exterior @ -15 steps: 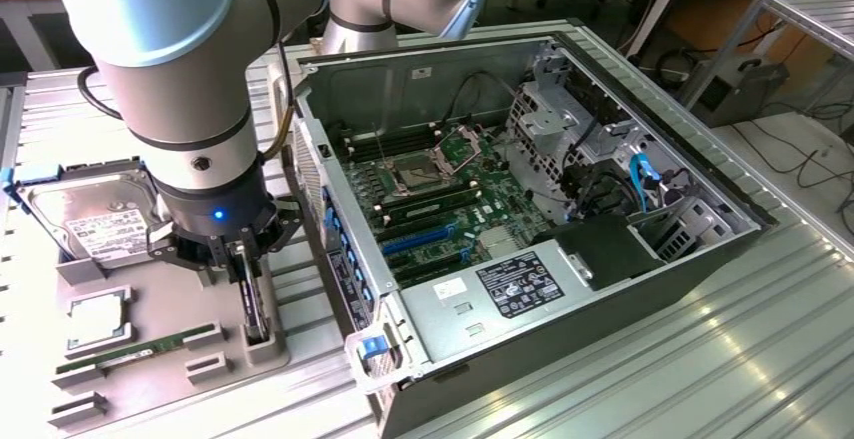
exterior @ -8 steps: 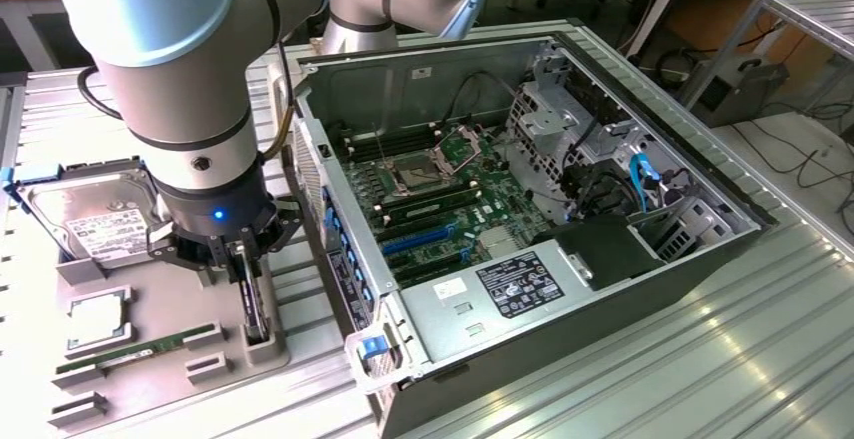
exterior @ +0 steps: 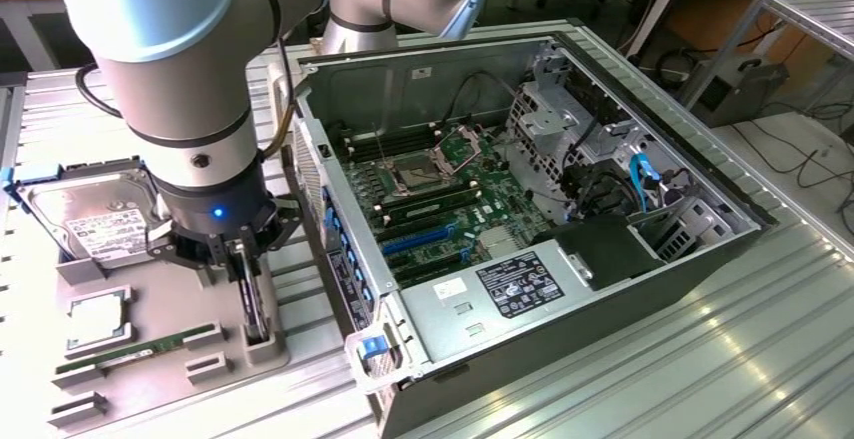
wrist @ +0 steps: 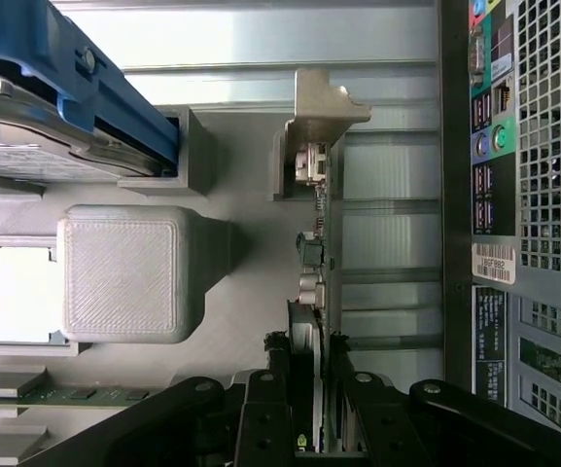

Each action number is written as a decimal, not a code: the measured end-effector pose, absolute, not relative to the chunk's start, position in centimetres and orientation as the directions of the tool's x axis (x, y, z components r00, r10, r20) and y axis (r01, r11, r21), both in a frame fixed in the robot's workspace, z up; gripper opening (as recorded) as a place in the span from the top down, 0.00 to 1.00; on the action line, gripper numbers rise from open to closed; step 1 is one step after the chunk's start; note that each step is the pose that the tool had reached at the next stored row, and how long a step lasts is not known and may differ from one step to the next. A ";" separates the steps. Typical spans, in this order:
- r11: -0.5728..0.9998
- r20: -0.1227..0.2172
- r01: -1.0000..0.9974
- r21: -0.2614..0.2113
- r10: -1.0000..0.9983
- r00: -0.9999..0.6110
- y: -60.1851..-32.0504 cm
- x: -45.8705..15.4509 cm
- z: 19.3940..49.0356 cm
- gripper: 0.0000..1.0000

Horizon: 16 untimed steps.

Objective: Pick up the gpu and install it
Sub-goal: 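Pick up the gpu and move the gpu toward the slot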

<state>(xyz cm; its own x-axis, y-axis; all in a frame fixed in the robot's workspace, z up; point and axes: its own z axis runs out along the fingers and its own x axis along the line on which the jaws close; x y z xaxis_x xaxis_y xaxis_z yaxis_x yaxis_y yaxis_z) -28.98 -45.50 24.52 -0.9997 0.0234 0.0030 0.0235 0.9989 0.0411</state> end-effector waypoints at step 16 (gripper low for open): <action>0.999 0.013 0.014 0.043 0.014 -1.000 -45.5 -28.8 28.3 0.74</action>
